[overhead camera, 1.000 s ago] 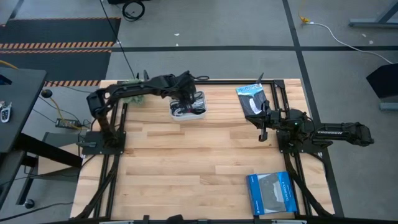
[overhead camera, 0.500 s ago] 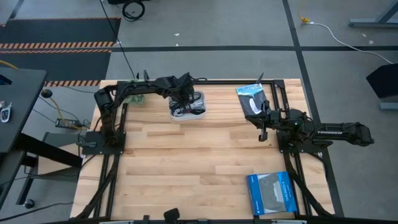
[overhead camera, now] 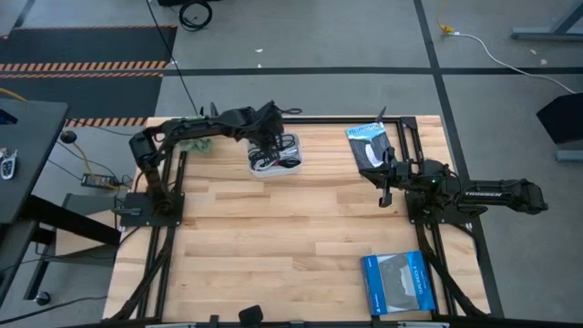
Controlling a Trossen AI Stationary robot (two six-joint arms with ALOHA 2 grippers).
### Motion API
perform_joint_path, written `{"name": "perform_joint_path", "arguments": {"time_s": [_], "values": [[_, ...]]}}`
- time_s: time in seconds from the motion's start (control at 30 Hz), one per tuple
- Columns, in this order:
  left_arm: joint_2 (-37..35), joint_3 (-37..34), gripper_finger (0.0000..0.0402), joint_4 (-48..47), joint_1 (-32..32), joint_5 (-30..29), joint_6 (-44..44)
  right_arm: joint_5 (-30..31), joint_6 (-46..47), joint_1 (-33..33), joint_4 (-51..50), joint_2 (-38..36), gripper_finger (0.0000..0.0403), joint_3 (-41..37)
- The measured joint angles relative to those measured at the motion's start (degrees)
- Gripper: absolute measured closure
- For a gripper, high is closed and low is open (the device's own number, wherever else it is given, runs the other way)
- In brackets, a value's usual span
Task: Pick and place USB-C Cables
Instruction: Put the black charger cable into the white bin, then return to Home Position
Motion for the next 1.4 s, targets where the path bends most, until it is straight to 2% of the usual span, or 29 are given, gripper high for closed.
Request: {"name": "perform_joint_path", "arguments": {"time_s": [0.17,0.33,0.4,0.67,1.07,1.27,1.4], "values": [[-4.19,0.07,0.0389,0.11,-0.04,1.49,-0.64,-0.01,0.02,0.02,0.00,0.00,0.0383,0.02],[-9.64,0.11,0.0390,0.80,-0.83,13.03,-5.13,0.00,0.01,0.00,-0.02,0.02,0.0383,0.01],[-11.98,0.13,0.0390,1.85,-1.70,15.57,-7.07,-0.02,0.01,0.01,0.00,0.01,0.0383,0.01],[-22.49,0.15,0.0390,4.27,-5.18,15.78,-12.12,-0.01,0.02,0.00,0.01,-0.01,0.0383,0.02],[-36.60,0.15,0.0390,4.64,-5.35,15.74,-15.50,0.01,0.02,-0.01,0.01,0.02,0.0383,0.02],[-41.70,0.16,0.0390,11.54,-5.35,21.25,-17.78,-0.02,0.02,0.01,0.01,0.00,0.0383,0.02],[-45.12,0.15,0.0390,17.36,-5.86,22.90,-20.77,0.01,0.02,-0.01,-0.02,0.02,0.0383,0.02]]}}
